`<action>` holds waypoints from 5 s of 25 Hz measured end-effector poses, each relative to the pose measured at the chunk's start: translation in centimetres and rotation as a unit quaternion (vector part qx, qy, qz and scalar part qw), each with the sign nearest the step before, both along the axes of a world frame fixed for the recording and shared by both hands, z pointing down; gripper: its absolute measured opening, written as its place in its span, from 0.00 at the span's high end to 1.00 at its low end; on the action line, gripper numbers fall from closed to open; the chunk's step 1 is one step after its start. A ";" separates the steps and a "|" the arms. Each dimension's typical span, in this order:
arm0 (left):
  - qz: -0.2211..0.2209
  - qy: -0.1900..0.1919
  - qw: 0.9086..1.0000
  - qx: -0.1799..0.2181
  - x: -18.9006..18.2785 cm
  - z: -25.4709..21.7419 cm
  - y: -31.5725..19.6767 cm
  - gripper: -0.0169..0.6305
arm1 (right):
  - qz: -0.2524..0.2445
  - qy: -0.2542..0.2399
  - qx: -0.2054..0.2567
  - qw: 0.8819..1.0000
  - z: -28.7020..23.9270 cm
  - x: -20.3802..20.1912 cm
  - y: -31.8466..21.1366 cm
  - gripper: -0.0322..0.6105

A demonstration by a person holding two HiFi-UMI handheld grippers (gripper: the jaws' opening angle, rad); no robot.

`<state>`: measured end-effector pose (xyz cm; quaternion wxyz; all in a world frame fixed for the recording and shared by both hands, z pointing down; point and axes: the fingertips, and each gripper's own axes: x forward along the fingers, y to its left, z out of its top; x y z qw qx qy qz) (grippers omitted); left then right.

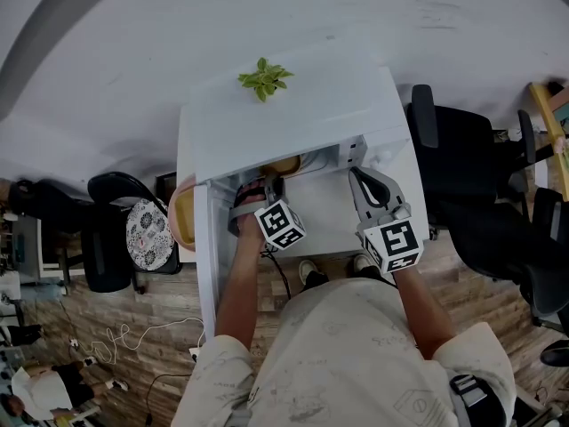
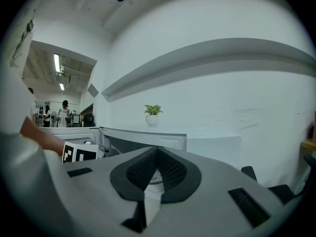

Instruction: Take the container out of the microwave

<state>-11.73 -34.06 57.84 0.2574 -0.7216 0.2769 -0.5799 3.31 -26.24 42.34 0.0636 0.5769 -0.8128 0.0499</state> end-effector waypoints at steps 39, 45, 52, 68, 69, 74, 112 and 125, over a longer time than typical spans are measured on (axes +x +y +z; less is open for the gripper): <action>-0.029 -0.017 0.999 0.006 0.2 -1.9 3.5 0.93 | -0.041 -0.004 0.000 0.999 0.2 -0.5 1.5 0.93; -0.040 -0.020 0.999 -0.003 0.0 -1.5 5.0 0.93 | -0.057 -0.009 -0.003 0.998 0.5 -0.8 1.5 0.93; -0.050 -0.029 0.998 0.001 -0.2 -2.0 6.2 0.93 | -0.072 -0.012 -0.008 0.997 1.1 -0.8 1.8 0.93; -0.086 -0.033 0.996 0.000 1.6 -1.9 9.8 0.93 | -0.126 -0.011 -0.025 0.992 2.7 0.4 3.0 0.93; -0.091 -0.034 0.995 0.000 1.8 -1.8 10.0 0.93 | -0.129 -0.012 -0.027 0.991 2.9 0.7 3.1 0.93; -0.110 -0.039 0.993 -0.002 2.6 -1.7 11.6 0.93 | -0.147 -0.019 -0.033 0.988 3.6 1.3 3.4 0.93; -0.069 -0.028 0.997 0.010 -2.5 -3.0 16.9 0.93 | -0.147 0.007 -0.032 0.989 2.7 -7.8 6.9 0.93; -0.034 -0.042 0.998 0.023 -1.9 -4.1 17.8 0.93 | -0.126 0.033 -0.007 0.991 2.0 -7.2 8.2 0.93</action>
